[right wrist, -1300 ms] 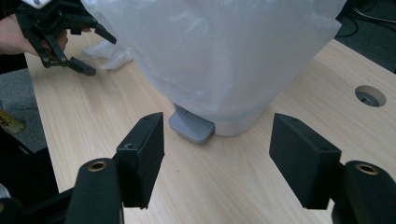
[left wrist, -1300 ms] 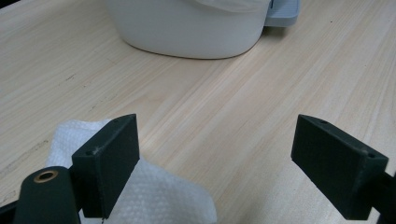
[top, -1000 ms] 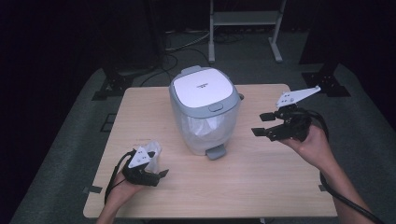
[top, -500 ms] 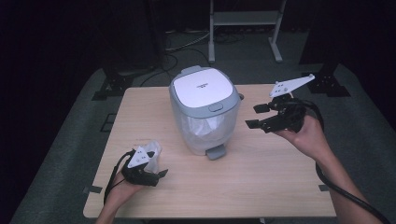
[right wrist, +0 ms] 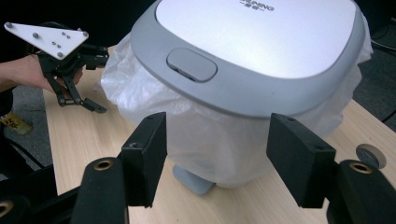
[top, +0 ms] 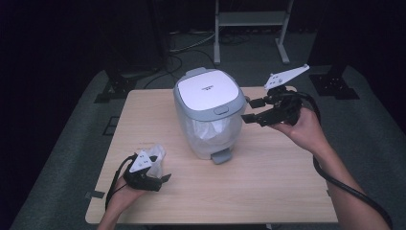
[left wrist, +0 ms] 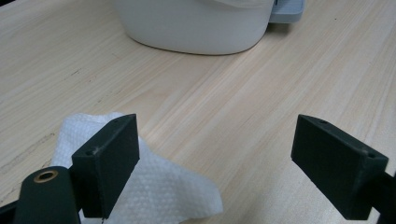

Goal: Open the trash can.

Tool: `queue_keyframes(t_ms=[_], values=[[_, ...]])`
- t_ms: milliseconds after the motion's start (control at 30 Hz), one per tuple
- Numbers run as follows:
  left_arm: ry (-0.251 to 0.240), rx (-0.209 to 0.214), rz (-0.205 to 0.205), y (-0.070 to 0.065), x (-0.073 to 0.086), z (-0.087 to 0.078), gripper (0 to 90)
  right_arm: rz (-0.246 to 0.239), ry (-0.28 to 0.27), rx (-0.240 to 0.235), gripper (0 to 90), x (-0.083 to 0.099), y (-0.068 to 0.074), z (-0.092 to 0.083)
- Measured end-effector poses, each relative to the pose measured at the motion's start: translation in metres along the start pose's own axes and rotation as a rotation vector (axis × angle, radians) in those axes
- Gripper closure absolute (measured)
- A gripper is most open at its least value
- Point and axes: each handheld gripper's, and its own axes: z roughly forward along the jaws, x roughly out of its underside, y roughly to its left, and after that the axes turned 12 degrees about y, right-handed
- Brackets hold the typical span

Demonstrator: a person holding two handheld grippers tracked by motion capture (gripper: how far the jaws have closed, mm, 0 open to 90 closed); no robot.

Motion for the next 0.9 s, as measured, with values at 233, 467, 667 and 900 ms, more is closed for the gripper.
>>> queue_keyframes(t_ms=[233, 467, 667, 900], values=[[0.004, -0.003, -0.003, 0.001, 0.001, -0.001, 14.1, -0.025, -0.007, -0.017, 41.8, -0.017, 0.004, 0.004], [0.001, -0.003, -0.006, 0.001, 0.002, -0.001, 14.1, -0.041, -0.011, -0.023, 46.7, -0.029, 0.006, 0.009], [-0.001, -0.004, -0.01, 0.002, 0.003, -0.002, 14.1, -0.054, -0.008, -0.023, 52.5, -0.038, 0.008, 0.015], [-0.002, -0.007, -0.013, 0.003, 0.003, -0.003, 14.1, -0.062, -0.006, -0.035, 58.4, -0.045, 0.01, 0.02]])
